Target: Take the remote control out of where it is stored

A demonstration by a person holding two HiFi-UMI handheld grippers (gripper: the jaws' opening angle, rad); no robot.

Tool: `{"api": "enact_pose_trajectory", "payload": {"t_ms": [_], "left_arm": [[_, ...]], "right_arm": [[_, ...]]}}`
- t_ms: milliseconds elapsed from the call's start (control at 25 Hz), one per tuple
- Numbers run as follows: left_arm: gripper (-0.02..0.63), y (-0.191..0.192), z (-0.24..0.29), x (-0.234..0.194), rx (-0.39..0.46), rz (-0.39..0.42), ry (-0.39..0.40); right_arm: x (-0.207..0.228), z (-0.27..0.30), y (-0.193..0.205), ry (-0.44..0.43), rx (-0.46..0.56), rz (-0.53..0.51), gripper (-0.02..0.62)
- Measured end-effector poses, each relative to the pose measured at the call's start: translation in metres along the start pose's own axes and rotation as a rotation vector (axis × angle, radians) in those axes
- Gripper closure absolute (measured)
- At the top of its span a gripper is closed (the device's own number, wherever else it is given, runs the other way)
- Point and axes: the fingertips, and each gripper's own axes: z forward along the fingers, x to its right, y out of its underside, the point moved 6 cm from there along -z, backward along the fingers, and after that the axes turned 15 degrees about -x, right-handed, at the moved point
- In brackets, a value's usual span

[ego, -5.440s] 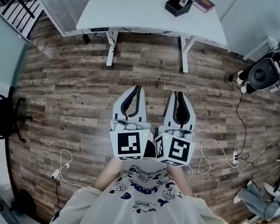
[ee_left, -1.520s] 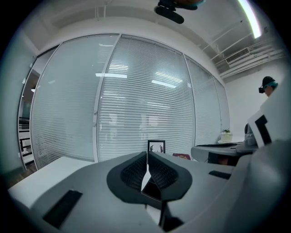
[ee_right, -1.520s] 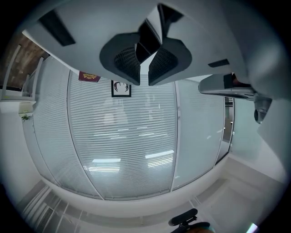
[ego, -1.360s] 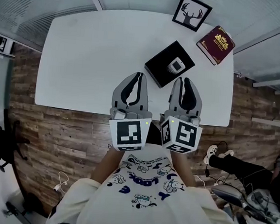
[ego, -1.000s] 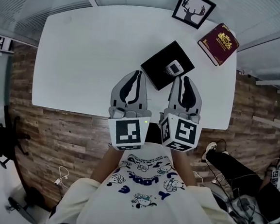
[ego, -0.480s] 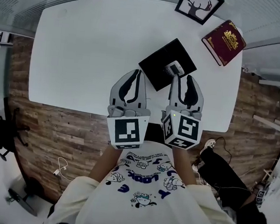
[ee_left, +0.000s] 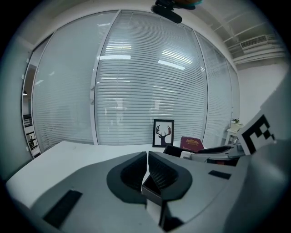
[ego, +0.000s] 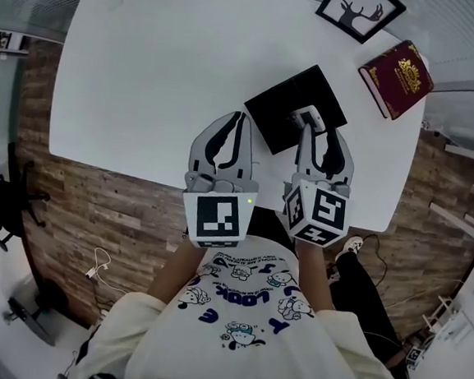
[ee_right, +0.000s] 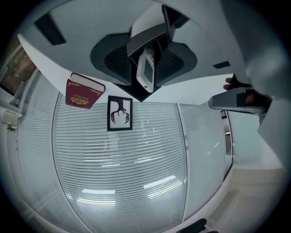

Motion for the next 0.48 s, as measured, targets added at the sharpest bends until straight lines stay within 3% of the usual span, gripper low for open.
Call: {"api": "enact_pose_trajectory", "payload": {"t_ms": [480], "left_arm": [[0.58, 0.004, 0.015, -0.003, -0.014, -0.011, 0.006]], "right_arm": [[0.002, 0.023, 0.005, -0.029, -0.047, -0.028, 0.425]]}}
